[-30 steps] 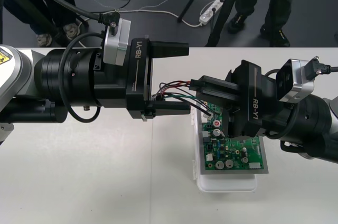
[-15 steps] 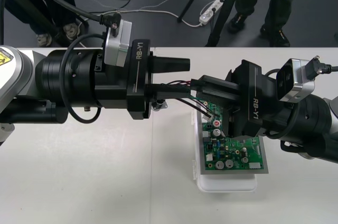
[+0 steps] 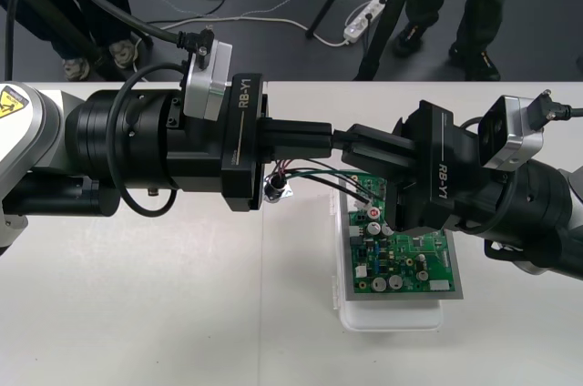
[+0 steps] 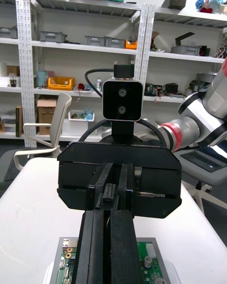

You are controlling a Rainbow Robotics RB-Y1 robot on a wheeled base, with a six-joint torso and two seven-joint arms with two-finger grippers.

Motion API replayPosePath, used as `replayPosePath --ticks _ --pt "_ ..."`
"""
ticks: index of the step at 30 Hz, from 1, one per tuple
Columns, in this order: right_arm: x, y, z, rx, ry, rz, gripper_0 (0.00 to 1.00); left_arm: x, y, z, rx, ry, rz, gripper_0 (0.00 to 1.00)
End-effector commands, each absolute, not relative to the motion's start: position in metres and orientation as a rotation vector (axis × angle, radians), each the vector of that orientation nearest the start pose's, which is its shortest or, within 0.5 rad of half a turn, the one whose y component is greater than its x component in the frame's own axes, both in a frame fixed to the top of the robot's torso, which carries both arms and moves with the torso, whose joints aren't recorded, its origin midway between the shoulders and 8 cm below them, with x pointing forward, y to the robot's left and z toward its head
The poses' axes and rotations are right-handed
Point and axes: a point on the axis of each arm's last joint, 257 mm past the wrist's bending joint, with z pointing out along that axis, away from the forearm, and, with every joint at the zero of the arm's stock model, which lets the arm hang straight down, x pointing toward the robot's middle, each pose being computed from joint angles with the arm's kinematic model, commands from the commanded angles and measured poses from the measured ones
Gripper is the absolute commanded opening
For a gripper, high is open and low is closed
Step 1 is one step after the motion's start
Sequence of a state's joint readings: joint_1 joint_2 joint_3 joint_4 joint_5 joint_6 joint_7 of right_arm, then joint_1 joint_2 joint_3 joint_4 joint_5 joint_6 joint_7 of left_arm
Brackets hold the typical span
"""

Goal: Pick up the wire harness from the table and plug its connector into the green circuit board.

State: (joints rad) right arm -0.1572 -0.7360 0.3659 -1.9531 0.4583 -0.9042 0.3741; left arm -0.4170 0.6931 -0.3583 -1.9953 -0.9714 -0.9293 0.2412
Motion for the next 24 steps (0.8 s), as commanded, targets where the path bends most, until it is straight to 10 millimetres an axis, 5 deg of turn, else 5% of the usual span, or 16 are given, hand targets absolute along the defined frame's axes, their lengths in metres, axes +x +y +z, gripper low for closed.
replayPosePath --ticks 1,6,7,8,10,11,24 --pt "0.298 -0.028 0.010 -1.007 0.710 1.062 0.00 0.316 -0.031 0.011 1.328 0.880 -1.000 0.00" --pt "0.298 -0.029 0.010 -1.002 0.719 1.069 0.03 0.316 -0.031 0.011 1.328 0.880 -1.000 0.00" --pt "0.298 -0.030 0.012 -0.995 0.719 1.076 0.32 0.316 -0.031 0.011 1.328 0.879 -0.999 0.00" --pt "0.298 -0.030 0.013 -0.991 0.718 1.079 0.45 0.316 -0.031 0.011 1.328 0.879 -0.999 0.00" --pt "0.299 -0.032 0.014 -0.980 0.720 1.086 0.95 0.315 -0.031 0.011 1.329 0.877 -0.999 0.00" --pt "0.300 -0.032 0.015 -0.977 0.721 1.086 1.00 0.316 -0.031 0.010 1.330 0.878 -0.998 0.00" --pt "0.304 -0.041 0.020 -0.973 0.726 1.075 1.00 0.315 -0.030 0.010 1.324 0.878 -1.001 0.00"
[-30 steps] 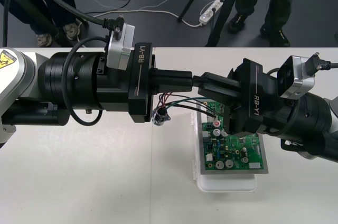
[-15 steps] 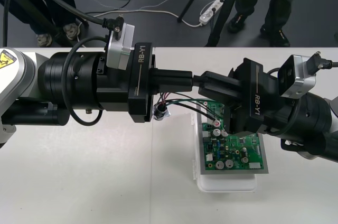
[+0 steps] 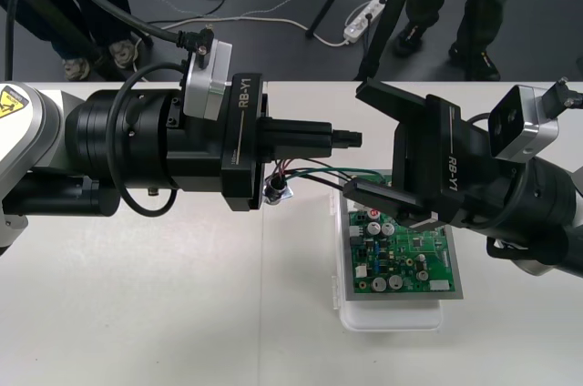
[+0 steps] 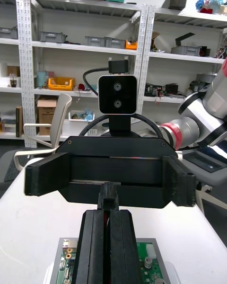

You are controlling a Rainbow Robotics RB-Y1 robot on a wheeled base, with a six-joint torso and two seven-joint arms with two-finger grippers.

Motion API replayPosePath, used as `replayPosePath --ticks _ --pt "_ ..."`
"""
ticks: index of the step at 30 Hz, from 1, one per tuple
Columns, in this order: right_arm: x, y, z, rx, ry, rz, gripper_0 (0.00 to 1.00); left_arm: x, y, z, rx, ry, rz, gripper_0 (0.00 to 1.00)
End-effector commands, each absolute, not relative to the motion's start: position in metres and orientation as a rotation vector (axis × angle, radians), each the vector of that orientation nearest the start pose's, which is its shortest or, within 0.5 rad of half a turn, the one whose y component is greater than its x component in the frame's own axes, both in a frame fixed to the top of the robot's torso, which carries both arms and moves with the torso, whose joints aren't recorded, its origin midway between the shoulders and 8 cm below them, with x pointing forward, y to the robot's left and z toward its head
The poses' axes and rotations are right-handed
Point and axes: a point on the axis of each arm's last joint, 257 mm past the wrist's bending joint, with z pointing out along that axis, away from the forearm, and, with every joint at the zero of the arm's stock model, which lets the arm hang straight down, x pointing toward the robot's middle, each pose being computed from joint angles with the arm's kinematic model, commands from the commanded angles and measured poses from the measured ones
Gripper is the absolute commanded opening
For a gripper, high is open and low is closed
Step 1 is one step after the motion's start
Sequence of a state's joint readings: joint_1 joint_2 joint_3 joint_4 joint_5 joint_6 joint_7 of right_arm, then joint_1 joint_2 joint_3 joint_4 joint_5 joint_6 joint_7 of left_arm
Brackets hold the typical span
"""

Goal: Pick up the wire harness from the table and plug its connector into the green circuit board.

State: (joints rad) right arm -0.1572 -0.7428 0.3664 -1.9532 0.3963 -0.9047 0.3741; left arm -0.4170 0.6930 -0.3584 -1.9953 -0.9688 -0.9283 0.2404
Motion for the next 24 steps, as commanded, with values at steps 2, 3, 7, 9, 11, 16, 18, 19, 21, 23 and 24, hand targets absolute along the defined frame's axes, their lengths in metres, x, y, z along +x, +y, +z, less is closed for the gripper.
replayPosePath --ticks 2,3,7,9,11,16,18,19,21,23,24 --pt "0.305 -0.043 0.022 -0.968 0.724 1.074 1.00 0.315 -0.029 0.009 1.325 0.877 -1.002 0.00" --pt "0.306 -0.043 0.022 -0.969 0.724 1.071 1.00 0.315 -0.029 0.009 1.323 0.878 -1.001 0.00" --pt "0.308 -0.047 0.025 -0.965 0.723 1.065 1.00 0.316 -0.024 0.006 1.314 0.893 -1.009 0.00" --pt "0.308 -0.049 0.027 -0.963 0.723 1.065 1.00 0.315 -0.022 0.003 1.307 0.903 -1.020 0.00" --pt "0.308 -0.052 0.029 -0.968 0.721 1.062 1.00 0.315 -0.018 -0.001 1.302 0.916 -1.025 0.00" --pt "0.310 -0.057 0.026 -0.984 0.749 1.062 1.00 0.316 -0.011 -0.009 1.281 0.947 -1.043 0.00" --pt "0.311 -0.060 0.023 -0.997 0.778 1.069 1.00 0.317 -0.007 -0.012 1.268 0.962 -1.059 0.00" --pt "0.312 -0.061 0.021 -1.003 0.801 1.081 1.00 0.317 -0.006 -0.015 1.263 0.968 -1.066 0.00" --pt "0.312 -0.062 0.017 -1.018 0.835 1.096 1.00 0.316 -0.004 -0.019 1.262 0.977 -1.075 0.00" --pt "0.313 -0.064 0.016 -1.037 0.862 1.089 1.00 0.317 -0.002 -0.023 1.258 0.982 -1.081 0.00" --pt "0.314 -0.065 0.015 -1.047 0.877 1.080 1.00 0.317 0.000 -0.026 1.257 0.987 -1.083 0.00"
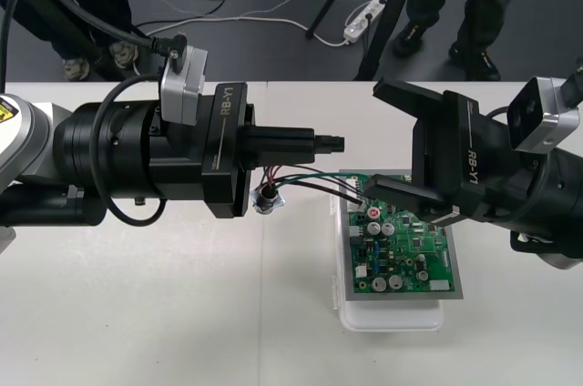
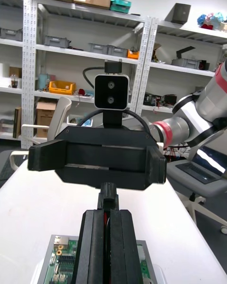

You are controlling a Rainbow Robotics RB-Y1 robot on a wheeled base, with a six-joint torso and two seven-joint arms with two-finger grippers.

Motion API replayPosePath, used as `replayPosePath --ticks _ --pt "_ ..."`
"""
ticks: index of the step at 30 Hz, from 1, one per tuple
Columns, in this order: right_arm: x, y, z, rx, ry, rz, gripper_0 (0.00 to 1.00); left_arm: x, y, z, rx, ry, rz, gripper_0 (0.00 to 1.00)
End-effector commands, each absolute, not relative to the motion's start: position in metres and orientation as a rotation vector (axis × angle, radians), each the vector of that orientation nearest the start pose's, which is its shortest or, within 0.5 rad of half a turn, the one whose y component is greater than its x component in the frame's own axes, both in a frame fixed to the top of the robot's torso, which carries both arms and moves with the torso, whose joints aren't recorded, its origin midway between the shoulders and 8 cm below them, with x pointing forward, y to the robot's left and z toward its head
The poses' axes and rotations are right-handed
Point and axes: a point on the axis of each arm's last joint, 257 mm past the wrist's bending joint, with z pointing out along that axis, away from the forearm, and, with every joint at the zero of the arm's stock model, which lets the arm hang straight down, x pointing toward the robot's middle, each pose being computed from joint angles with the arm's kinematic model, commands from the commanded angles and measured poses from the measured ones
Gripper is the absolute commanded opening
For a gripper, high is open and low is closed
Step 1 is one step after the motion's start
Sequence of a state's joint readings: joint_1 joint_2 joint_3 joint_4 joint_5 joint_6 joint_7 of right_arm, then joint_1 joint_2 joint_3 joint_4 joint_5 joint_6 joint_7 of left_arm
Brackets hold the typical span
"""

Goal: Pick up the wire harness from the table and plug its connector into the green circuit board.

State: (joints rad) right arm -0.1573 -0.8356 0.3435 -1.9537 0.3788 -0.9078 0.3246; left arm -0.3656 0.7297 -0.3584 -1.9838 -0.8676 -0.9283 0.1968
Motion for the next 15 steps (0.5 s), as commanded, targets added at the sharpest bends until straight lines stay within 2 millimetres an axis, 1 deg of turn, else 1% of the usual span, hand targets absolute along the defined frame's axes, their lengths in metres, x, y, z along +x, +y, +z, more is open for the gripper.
replayPosePath --ticks 1,9,12,15 --pt "0.315 -0.066 0.015 -1.054 0.888 1.072 1.00 0.317 0.001 -0.027 1.255 0.989 -1.083 0.00" --pt "0.315 -0.069 0.020 -1.060 1.015 1.059 1.00 0.313 0.007 -0.038 1.236 1.004 -1.100 0.00" --pt "0.314 -0.070 0.017 -1.065 1.067 1.053 1.00 0.312 0.009 -0.044 1.233 1.009 -1.098 0.00" --pt "0.311 -0.074 0.012 -1.092 1.130 1.030 1.00 0.311 0.011 -0.054 1.246 1.018 -1.082 0.00"
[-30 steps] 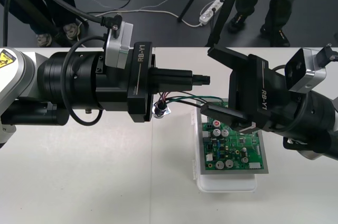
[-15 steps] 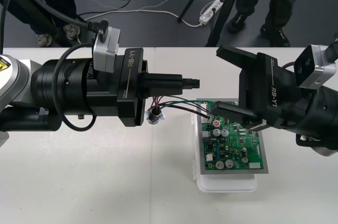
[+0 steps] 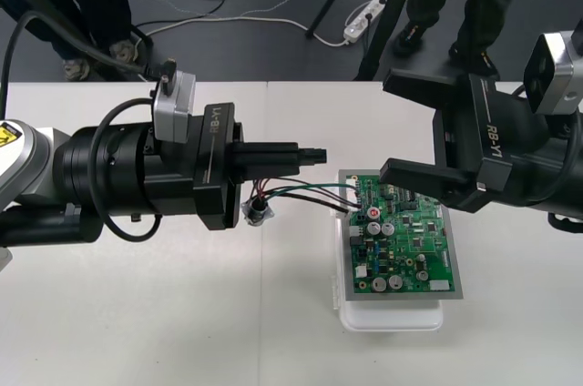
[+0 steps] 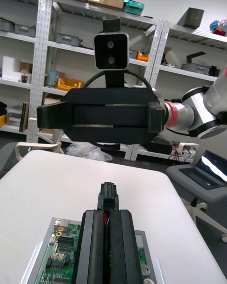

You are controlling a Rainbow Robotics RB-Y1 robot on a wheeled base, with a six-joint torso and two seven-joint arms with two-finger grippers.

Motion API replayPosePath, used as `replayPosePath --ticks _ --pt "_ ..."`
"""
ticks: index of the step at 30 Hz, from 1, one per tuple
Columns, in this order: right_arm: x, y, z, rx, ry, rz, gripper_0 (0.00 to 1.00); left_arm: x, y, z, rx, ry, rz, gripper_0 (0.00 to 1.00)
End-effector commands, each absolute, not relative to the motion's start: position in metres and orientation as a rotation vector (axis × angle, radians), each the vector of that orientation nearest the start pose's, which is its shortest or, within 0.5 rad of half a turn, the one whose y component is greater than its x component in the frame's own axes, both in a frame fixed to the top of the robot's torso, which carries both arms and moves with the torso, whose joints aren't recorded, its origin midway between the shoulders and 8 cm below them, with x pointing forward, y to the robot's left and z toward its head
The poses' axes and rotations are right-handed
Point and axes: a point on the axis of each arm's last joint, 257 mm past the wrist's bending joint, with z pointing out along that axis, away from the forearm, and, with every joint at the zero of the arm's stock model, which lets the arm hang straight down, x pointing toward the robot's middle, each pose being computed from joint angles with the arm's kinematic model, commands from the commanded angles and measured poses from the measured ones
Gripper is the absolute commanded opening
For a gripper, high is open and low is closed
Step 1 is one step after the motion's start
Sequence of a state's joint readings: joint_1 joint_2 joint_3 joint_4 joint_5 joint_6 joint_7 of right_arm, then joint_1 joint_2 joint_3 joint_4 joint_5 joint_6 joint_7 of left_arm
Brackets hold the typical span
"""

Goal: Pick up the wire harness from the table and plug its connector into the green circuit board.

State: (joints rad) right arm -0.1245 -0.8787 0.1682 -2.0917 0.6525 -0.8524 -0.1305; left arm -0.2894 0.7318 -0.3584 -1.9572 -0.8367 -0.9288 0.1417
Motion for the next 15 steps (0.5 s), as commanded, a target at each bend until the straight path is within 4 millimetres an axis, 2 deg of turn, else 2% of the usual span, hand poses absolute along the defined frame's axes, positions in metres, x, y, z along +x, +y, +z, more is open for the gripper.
replayPosePath --ticks 1,8,15 --pt "0.311 -0.075 0.009 -1.097 1.159 1.022 1.00 0.310 0.013 -0.056 1.246 1.022 -1.081 0.00" --pt "0.308 -0.077 -0.014 -1.159 1.289 0.973 1.00 0.306 0.024 -0.075 1.258 1.057 -1.066 0.00" --pt "0.304 -0.097 -0.049 -1.316 1.415 0.870 1.00 0.303 0.039 -0.094 1.270 1.100 -1.040 0.00"
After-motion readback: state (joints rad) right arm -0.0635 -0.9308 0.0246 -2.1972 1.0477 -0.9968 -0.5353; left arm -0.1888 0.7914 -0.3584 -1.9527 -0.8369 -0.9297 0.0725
